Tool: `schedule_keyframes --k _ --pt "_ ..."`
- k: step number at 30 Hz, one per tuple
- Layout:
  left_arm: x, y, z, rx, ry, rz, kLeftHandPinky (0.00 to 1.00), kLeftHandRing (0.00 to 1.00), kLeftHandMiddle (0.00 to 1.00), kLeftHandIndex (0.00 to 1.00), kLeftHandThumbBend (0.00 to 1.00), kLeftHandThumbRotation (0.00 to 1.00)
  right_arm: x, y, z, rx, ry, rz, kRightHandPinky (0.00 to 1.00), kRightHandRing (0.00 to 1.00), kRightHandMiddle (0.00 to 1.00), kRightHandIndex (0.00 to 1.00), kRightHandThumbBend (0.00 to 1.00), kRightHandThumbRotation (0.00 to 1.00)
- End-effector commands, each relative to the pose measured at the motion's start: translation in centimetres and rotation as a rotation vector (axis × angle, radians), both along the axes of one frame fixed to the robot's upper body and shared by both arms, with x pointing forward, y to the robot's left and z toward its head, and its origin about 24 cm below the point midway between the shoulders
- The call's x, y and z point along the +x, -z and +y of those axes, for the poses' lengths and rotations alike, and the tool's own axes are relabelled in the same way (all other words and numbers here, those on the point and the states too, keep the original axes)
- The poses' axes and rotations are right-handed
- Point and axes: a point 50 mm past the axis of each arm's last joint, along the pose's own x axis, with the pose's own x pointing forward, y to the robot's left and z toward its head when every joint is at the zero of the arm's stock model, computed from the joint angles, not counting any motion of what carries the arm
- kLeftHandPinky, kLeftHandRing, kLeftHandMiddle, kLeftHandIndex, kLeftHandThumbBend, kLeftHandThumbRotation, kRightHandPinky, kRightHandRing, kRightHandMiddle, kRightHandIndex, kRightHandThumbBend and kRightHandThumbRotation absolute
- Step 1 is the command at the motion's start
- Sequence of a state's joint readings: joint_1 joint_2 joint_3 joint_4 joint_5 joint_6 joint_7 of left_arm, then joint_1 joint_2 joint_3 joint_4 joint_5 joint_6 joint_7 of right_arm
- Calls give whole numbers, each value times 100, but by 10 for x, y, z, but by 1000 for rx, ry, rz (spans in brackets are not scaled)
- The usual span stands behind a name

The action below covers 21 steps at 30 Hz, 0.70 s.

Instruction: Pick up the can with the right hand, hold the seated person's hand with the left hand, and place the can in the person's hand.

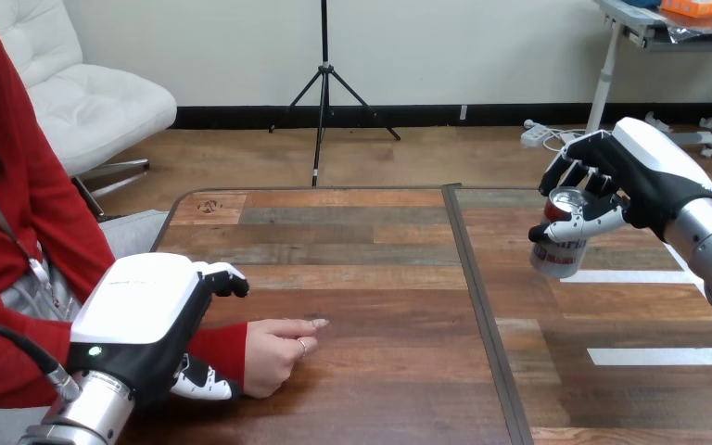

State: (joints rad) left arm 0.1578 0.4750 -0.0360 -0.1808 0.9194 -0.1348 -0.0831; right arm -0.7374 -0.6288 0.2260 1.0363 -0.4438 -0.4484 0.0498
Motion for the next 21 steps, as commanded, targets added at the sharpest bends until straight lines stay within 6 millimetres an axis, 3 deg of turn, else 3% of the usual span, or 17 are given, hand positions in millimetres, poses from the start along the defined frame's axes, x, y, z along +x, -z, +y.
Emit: schedule_keyframes --k 1,21 --pt "14 -11 0 38 -1 -71 60 68 72 69 100 7 11 -41 6 30 -26 -145 38 40 46 51 66 0" --pt "26 -2 3 69 -38 -39 63 71 74 72 100 9 11 -42 6 41 -36 -154 38 39 45 51 65 0"
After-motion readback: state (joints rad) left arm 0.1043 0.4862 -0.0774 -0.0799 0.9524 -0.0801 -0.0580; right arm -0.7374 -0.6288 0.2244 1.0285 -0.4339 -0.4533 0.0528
